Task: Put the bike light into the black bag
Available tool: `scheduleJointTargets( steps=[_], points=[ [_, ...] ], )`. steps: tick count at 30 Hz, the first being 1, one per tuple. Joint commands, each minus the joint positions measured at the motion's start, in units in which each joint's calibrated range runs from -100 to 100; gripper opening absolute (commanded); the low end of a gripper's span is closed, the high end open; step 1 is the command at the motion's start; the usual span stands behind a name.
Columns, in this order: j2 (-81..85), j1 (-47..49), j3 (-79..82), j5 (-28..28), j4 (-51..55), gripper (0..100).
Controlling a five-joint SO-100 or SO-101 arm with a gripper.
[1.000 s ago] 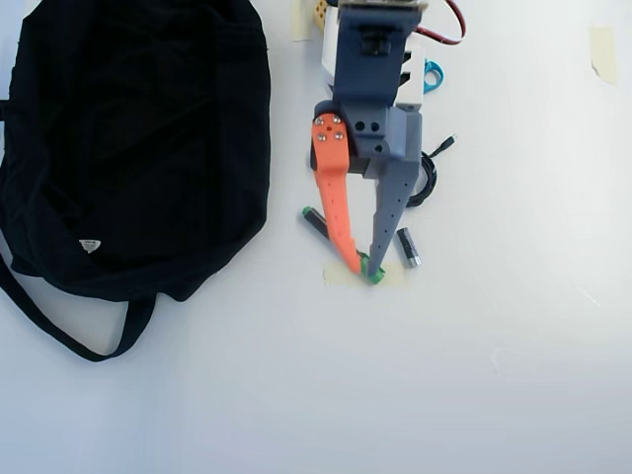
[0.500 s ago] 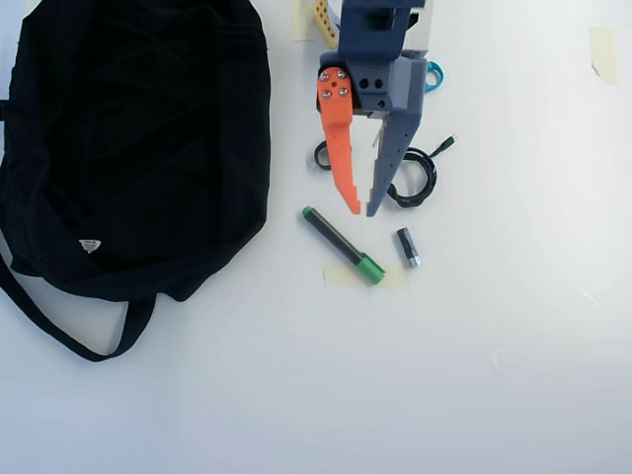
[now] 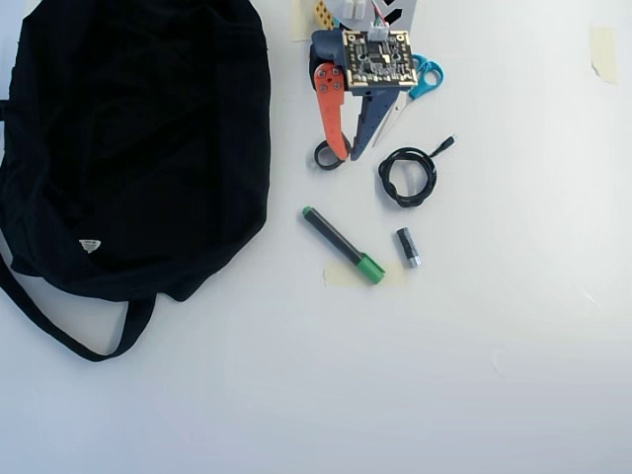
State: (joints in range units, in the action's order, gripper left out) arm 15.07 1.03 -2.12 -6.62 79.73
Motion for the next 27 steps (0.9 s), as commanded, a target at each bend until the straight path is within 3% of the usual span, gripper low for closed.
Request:
scheduleJointTargets(
  steps=[1, 15, 27],
  points=[
    [2.28, 0.02, -1.11, -6.75, 3.30, 2],
    [1.20, -5.29, -0.48, -19.86, 10.79, 2],
    [0.87, -7.76, 9.58, -21.80, 9.84, 2]
  ],
)
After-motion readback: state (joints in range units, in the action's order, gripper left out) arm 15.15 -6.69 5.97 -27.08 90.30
